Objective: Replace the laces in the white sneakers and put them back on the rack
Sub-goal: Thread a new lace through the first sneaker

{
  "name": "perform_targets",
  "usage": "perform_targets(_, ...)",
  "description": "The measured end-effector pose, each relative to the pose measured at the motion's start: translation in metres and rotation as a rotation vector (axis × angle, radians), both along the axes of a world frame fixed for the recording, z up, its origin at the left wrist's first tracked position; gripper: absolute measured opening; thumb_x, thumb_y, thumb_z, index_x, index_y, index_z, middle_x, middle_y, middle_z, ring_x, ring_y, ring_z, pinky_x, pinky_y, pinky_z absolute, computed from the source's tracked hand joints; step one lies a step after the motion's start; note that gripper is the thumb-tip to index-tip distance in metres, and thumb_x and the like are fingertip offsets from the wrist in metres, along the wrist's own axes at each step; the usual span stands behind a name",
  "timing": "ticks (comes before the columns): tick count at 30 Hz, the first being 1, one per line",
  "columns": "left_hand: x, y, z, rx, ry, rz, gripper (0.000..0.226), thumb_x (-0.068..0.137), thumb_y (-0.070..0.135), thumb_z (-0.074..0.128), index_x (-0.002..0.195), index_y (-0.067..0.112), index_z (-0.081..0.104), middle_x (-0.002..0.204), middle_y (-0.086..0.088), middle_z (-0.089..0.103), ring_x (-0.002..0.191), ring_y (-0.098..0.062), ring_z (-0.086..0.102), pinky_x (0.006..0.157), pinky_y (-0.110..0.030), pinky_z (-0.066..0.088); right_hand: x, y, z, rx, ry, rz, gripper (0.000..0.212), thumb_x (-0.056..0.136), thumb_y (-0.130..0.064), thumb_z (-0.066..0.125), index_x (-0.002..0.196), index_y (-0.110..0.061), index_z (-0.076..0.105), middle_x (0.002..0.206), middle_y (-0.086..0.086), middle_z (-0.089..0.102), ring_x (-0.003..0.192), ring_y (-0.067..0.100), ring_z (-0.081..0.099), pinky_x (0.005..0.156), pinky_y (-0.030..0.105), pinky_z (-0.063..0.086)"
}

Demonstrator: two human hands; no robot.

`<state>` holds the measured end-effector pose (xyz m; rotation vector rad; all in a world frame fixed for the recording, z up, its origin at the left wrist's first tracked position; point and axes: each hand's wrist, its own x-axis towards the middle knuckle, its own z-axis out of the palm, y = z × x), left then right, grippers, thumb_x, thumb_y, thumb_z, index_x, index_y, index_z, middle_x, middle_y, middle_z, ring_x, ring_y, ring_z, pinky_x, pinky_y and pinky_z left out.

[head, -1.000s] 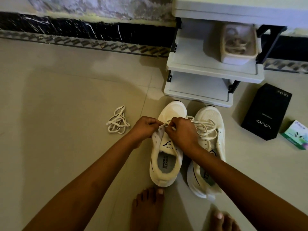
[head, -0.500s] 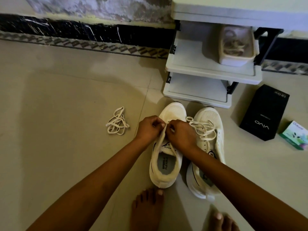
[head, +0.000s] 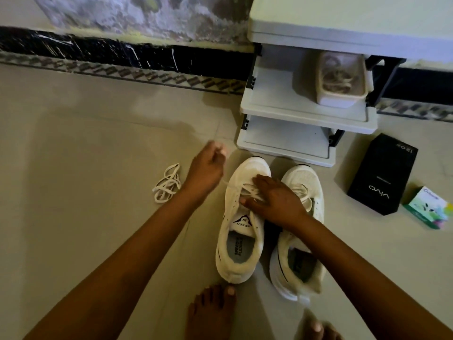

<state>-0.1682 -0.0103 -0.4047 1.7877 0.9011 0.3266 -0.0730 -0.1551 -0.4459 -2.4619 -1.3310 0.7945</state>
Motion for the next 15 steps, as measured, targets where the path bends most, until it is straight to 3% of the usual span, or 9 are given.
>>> perform_targets(3,-0.012,-0.009,-0.035,0.275,0.372,-0.331,0.023,0.097,0.025,0.048,0.104,0.007,0.060,0.103,-0.008,0.063,0.090,-0.022,0.057,0.073,-0.029,0.041,0.004,-0.005,-0.002,0.015,0.090,0.008,0.077,0.087,-0.059,0.048,0.149,-0.020,0.024,0.156,0.001,0.021,0.142,0.020,0.021,0.115,0.034,0.021)
perform_targets(6,-0.017,-0.012,-0.044,0.373,0.414,-0.372,0.017,0.093,0.022,0.055,0.097,0.009,0.065,0.100,-0.009,0.066,0.092,-0.024,0.059,0.071,-0.028,0.040,0.002,-0.005,-0.002,0.029,0.083,-0.001,0.077,0.086,-0.059,0.049,0.149,-0.020,0.024,0.156,0.000,0.020,0.143,0.019,0.020,0.116,0.035,0.021)
perform_targets(8,-0.014,-0.010,-0.041,0.261,0.360,-0.324,0.011,0.091,0.016,0.057,0.091,0.011,0.067,0.095,-0.006,0.068,0.089,-0.020,0.060,0.071,-0.024,0.040,0.001,-0.005,-0.002,0.033,0.082,-0.002,0.077,0.086,-0.059,0.049,0.149,-0.020,0.024,0.156,0.000,0.020,0.143,0.019,0.020,0.116,0.035,0.020)
perform_targets(10,-0.012,-0.009,-0.029,0.015,0.234,-0.265,0.012,0.090,0.011,0.057,0.083,0.013,0.066,0.087,-0.002,0.066,0.084,-0.015,0.058,0.069,-0.024,0.041,0.001,-0.006,0.000,0.041,0.089,-0.003,0.077,0.086,-0.058,0.049,0.148,-0.020,0.024,0.156,0.000,0.021,0.143,0.020,0.021,0.116,0.035,0.021)
perform_targets(12,-0.014,-0.004,-0.010,-0.258,0.028,-0.176,0.018,0.093,0.009,0.052,0.080,0.016,0.062,0.079,0.006,0.064,0.075,-0.008,0.055,0.061,-0.022,0.042,0.001,-0.007,0.001,0.050,0.090,-0.003,0.076,0.087,-0.058,0.049,0.148,-0.020,0.024,0.156,0.000,0.021,0.142,0.020,0.022,0.115,0.035,0.022)
perform_targets(15,-0.017,0.013,0.013,-0.451,-0.250,-0.024,0.021,0.096,0.009,0.044,0.081,0.015,0.058,0.061,0.015,0.057,0.053,0.002,0.048,0.053,-0.016,0.041,0.001,-0.007,0.001,0.043,0.097,-0.010,0.076,0.088,-0.058,0.048,0.149,-0.022,0.022,0.157,-0.002,0.019,0.143,0.018,0.019,0.115,0.034,0.019)
